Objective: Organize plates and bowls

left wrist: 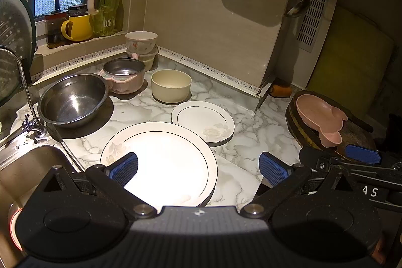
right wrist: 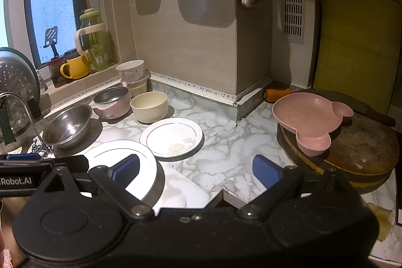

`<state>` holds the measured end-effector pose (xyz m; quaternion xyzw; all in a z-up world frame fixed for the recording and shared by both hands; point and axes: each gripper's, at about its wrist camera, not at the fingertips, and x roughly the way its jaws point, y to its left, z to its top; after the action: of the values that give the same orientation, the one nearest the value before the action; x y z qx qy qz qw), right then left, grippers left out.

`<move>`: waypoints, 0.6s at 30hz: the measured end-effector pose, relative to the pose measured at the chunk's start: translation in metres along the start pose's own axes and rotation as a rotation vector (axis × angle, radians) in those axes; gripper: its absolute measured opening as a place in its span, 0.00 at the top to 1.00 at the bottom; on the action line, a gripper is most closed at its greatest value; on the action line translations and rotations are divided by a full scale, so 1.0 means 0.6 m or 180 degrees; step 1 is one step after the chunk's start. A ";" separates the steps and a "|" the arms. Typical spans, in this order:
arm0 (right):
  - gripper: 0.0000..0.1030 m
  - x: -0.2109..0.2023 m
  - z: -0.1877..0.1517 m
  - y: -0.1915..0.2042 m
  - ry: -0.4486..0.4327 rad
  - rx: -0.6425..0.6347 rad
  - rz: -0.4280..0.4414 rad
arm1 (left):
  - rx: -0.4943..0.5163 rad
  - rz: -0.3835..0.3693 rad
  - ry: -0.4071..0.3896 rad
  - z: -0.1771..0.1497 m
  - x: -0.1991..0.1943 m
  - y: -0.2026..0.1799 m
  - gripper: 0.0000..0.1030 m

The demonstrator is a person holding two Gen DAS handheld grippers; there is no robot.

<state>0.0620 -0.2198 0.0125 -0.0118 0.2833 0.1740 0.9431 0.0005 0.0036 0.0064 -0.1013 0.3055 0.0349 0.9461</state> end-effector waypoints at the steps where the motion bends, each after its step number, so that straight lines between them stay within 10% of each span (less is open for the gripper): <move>1: 0.06 0.002 0.001 0.001 0.0004 0.0002 -0.0002 | -0.0001 -0.0001 -0.0001 -0.001 -0.001 0.000 0.00; 18: 0.06 0.081 0.038 -0.013 0.0086 -0.0100 0.0136 | -0.0176 0.0042 0.0073 0.033 0.069 0.010 0.00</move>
<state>0.1144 -0.2089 0.0049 -0.0230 0.2933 0.1984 0.9349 0.0446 0.0139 -0.0034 -0.1259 0.3159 0.0485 0.9391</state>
